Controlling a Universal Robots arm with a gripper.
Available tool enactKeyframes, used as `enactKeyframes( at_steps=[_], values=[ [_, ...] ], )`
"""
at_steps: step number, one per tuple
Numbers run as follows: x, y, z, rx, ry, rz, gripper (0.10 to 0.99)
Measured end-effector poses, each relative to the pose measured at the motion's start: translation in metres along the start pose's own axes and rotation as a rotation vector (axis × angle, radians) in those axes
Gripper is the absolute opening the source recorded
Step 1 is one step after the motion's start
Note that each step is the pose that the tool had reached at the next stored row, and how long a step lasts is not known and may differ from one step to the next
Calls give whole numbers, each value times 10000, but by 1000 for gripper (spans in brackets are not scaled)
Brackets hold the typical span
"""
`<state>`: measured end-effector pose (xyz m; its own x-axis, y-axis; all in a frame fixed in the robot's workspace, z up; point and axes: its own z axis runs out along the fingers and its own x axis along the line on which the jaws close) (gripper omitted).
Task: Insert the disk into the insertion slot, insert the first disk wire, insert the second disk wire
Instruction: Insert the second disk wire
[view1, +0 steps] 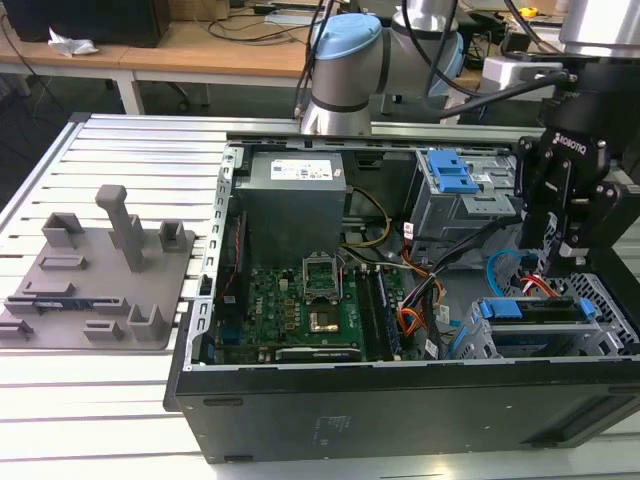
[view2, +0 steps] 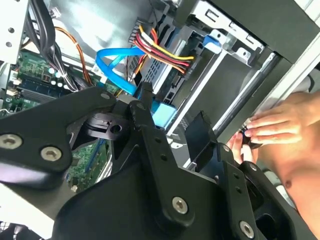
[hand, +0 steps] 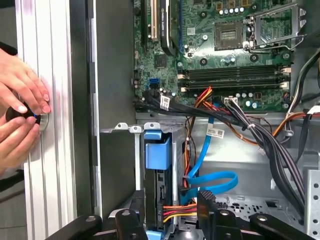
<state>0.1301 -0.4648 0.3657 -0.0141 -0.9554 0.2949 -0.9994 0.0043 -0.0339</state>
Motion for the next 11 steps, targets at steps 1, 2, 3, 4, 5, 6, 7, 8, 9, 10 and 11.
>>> enactKeyframes(
  at_steps=[1, 2, 3, 4, 5, 6, 7, 8, 9, 10, 11],
  values=[
    [-16, 3, 2, 3, 49, -5, 541],
    [-23, 3, 4, 3, 83, -8, 541],
    [-39, 4, 5, -1, 160, -12, 541],
    [-50, 5, 6, -5, 208, -14, 541],
    [-59, 6, 8, -15, 248, -17, 541],
    [-66, 7, 10, -31, 274, -22, 541],
    [-79, 9, 17, -46, 298, -29, 541],
    [-82, 10, 23, -50, 299, -34, 541],
    [-89, 15, 39, -60, 300, -52, 541],
    [-93, 17, 50, -71, 300, -80, 541],
    [-95, 19, 58, -87, 300, -99, 525]
  ],
)
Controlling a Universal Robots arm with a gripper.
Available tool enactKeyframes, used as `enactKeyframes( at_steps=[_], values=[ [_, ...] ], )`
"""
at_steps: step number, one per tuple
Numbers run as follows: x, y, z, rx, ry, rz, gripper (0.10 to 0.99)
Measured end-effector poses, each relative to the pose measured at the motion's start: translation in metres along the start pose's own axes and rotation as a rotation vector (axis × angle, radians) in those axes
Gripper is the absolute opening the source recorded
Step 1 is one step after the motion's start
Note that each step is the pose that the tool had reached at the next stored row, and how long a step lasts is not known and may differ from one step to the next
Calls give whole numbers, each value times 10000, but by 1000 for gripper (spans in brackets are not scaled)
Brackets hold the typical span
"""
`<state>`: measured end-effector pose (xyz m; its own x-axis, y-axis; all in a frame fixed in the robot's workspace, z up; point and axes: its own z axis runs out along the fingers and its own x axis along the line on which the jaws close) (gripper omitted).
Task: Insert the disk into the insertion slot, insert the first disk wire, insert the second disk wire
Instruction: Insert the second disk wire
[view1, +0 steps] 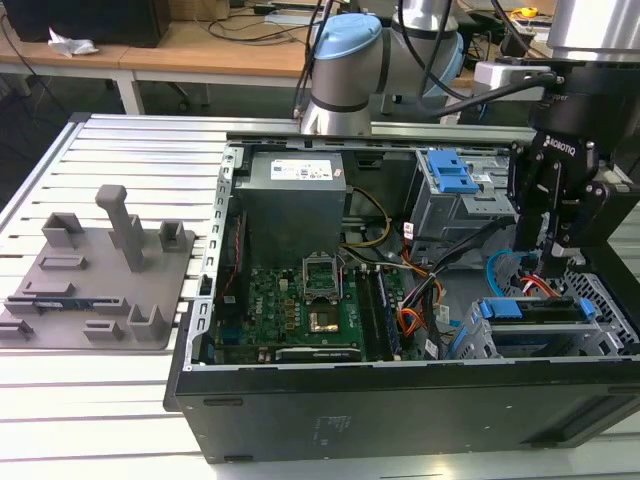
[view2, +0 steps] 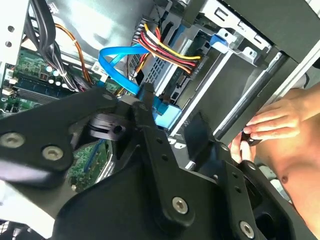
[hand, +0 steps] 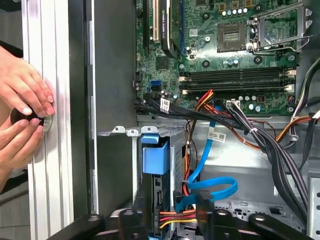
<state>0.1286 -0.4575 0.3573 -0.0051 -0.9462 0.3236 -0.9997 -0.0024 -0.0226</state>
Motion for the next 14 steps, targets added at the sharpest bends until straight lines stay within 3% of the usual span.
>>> enactKeyframes(
  at_steps=[1, 5, 11, 12, 13, 14],
  values=[
    [-5, 2, 14, -64, 1, -40, 451],
    [-30, 1, 13, -77, 82, -76, 451],
    [-59, 2, 3, -71, 103, -92, 439],
    [-65, 1, 0, -72, 103, -91, 373],
    [-69, 1, -1, -71, 103, -91, 373],
    [-73, 0, -2, -71, 104, -92, 298]
  ],
)
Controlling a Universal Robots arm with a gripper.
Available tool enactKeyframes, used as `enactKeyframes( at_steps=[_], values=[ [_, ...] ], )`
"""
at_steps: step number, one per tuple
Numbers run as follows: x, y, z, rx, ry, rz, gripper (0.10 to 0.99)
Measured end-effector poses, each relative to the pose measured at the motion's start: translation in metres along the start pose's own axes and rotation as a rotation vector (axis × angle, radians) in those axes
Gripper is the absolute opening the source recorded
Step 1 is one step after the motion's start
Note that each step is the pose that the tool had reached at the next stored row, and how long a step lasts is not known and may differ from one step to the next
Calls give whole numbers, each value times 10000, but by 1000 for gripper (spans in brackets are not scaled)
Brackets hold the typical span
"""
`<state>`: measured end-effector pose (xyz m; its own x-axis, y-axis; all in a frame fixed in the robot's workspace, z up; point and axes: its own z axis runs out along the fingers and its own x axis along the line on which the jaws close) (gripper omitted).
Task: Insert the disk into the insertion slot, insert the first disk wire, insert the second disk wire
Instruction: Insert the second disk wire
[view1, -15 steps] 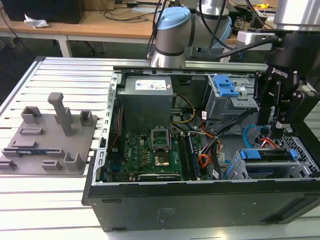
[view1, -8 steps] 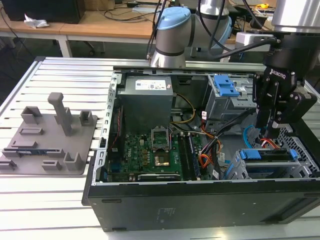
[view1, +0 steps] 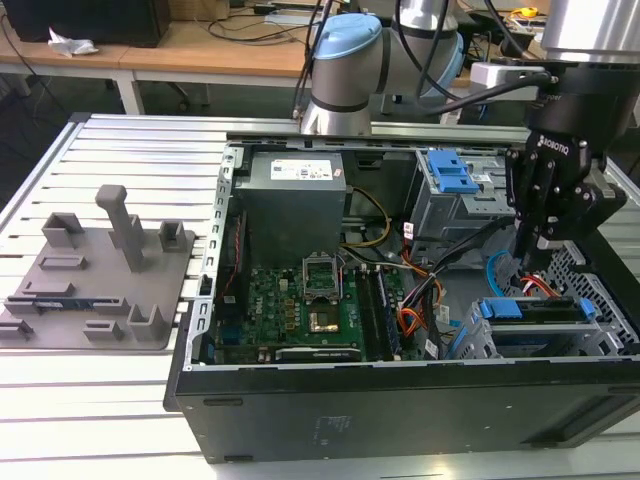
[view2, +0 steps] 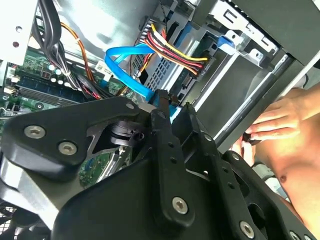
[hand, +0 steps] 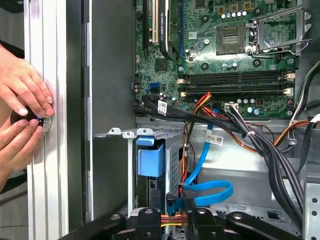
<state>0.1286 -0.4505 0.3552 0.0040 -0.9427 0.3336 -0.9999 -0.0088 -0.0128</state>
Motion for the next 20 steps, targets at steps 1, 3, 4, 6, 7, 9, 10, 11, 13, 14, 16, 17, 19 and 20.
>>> enactKeyframes(
  at_steps=[1, 3, 4, 6, 7, 9, 10, 11, 13, 14, 16, 17, 19, 20],
  values=[
    [-5, 0, -2, 0, 1, 0, 298],
    [-22, -2, -8, 0, 1, 0, 298],
    [-25, -2, -9, 0, 1, 0, 298],
    [-29, -2, -10, 1, 2, -2, 298],
    [-29, -2, -10, 3, 4, -10, 298],
    [-30, -3, -9, 9, 3, -26, 298],
    [-30, -3, -9, 11, 4, -31, 298],
    [-30, -2, -9, 12, 3, -33, 298],
    [-30, -3, -9, 15, 3, -44, 282],
    [-30, -2, -8, 16, 3, -46, 282],
    [-20, -2, -3, 16, 1, -47, 161],
    [-14, -2, -1, 16, 2, -46, 161],
    [-13, -2, -1, 16, 2, -46, 161],
    [-13, -2, -1, 16, 2, -46, 161]
  ],
)
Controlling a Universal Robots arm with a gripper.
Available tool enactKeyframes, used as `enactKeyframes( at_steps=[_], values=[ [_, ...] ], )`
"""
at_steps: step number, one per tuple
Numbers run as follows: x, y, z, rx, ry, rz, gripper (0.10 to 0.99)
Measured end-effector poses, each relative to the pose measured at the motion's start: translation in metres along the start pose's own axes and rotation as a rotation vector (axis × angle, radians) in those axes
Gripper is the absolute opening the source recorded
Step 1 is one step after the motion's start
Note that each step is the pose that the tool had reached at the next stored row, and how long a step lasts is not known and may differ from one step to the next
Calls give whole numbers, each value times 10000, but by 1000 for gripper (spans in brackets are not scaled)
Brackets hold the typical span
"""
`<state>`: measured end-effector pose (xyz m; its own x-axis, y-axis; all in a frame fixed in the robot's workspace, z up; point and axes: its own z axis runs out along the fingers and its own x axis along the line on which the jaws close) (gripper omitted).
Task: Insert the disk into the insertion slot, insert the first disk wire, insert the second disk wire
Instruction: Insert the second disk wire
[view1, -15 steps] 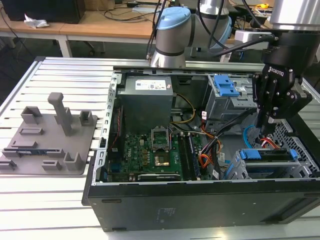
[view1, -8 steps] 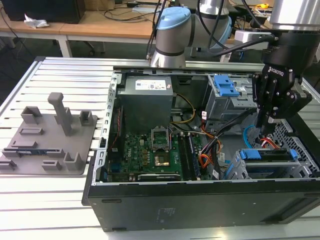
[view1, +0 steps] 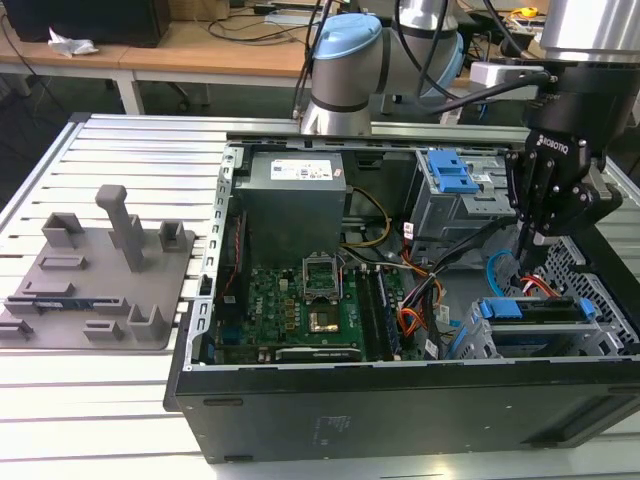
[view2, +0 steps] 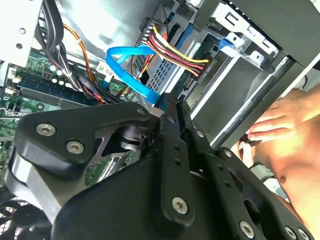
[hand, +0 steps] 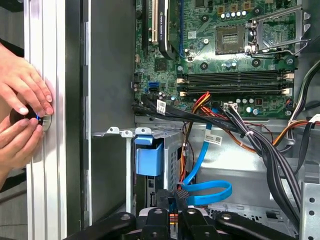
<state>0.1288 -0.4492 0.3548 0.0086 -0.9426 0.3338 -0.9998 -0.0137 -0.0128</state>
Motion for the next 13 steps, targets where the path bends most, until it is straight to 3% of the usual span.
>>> enactKeyframes(
  at_steps=[5, 8, 13],
  values=[
    [7, -106, 4, -33, -5, -27, 161],
    [100, -105, 36, -31, -279, -24, 161],
    [210, -103, 76, -13, -1062, -8, 161]
  ],
)
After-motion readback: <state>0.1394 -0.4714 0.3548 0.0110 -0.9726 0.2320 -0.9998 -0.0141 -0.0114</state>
